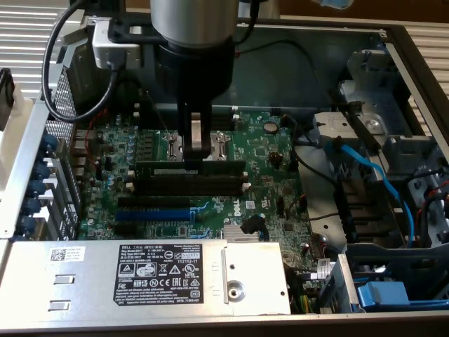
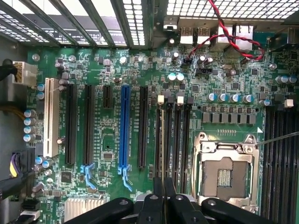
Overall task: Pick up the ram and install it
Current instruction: 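Insert the ram into the slot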
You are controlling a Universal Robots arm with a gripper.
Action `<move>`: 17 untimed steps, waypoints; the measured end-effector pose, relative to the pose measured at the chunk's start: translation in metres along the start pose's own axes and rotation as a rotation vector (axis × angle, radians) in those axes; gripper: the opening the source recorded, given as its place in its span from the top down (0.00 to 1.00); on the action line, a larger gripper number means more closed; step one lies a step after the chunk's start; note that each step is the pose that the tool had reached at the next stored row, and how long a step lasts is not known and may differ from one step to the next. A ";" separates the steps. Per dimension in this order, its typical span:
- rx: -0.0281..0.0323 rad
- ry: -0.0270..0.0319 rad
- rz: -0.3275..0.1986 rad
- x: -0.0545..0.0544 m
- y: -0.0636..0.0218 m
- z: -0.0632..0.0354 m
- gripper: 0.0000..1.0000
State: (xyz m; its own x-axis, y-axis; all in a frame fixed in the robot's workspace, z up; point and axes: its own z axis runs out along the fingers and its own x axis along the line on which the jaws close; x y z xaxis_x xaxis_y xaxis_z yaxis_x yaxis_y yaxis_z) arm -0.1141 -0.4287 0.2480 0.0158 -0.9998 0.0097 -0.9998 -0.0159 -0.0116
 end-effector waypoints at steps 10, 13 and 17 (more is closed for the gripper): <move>0.0000 0.0000 0.006 0.000 0.0020 0.0037 0.88; -0.0001 0.0000 0.009 0.001 0.0021 0.0037 0.88; -0.0001 0.0001 0.013 0.002 0.0019 0.0037 0.88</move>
State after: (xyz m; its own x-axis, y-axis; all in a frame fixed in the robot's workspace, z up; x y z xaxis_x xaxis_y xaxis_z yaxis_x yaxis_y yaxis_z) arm -0.1159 -0.4308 0.2443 0.0031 -0.9999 0.0096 -0.9999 -0.0032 -0.0116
